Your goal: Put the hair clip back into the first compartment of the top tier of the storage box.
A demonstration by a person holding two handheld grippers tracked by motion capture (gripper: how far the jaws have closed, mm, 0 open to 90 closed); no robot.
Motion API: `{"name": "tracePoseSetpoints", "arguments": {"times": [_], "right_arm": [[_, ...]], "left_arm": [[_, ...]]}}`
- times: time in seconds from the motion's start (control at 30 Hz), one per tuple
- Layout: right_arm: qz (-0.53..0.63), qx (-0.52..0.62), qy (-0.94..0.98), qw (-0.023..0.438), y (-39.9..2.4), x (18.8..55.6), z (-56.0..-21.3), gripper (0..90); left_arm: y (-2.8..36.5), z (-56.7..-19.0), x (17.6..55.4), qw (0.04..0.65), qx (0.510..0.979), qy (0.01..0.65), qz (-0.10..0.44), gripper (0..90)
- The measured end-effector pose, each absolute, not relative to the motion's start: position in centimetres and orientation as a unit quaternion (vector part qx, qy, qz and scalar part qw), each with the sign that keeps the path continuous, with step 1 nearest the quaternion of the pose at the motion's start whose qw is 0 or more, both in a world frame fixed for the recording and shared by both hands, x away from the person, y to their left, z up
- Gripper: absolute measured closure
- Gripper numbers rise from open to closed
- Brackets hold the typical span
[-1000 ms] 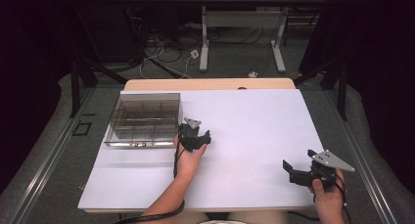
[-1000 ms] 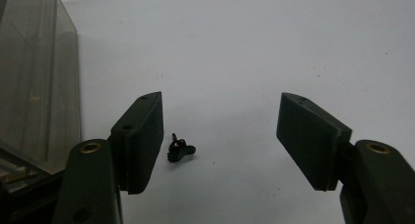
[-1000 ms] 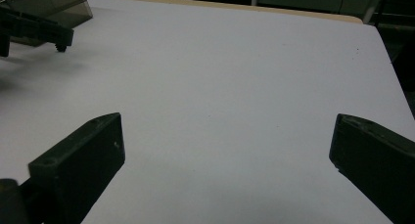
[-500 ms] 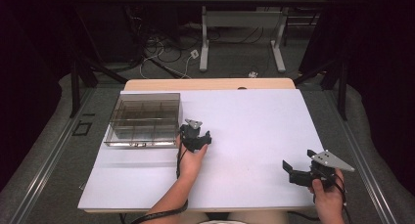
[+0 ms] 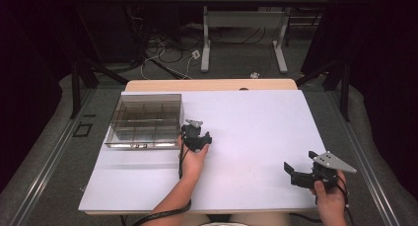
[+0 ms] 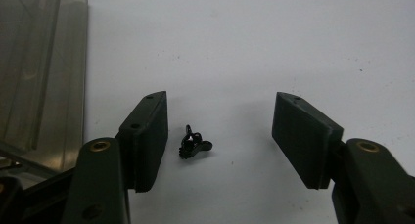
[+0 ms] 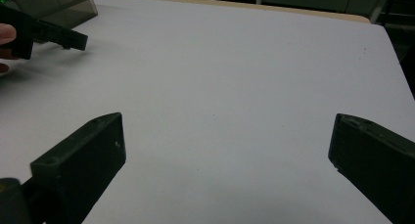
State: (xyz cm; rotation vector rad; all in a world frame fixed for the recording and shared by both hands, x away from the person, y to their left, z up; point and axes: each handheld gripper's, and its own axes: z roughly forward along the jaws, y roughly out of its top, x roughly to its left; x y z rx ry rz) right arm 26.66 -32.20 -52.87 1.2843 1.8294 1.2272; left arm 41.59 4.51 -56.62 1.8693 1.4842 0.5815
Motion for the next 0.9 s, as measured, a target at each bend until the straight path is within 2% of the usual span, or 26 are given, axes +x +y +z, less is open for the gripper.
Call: {"name": "tracePoseSetpoints", "arguments": {"times": [0.57,0.9], "right_arm": [[0.455,0.485,0.691,0.283,-32.08,26.57,-52.76,1.6],[0.455,0.484,0.692,0.283,-32.10,26.59,-52.78,2.6]], "left_arm": [[4.49,-56.56,41.82,0.317,0.719,0.574,0.229,50.4],[4.37,-56.48,41.77,0.318,0.727,0.564,0.229,66.0]]}}
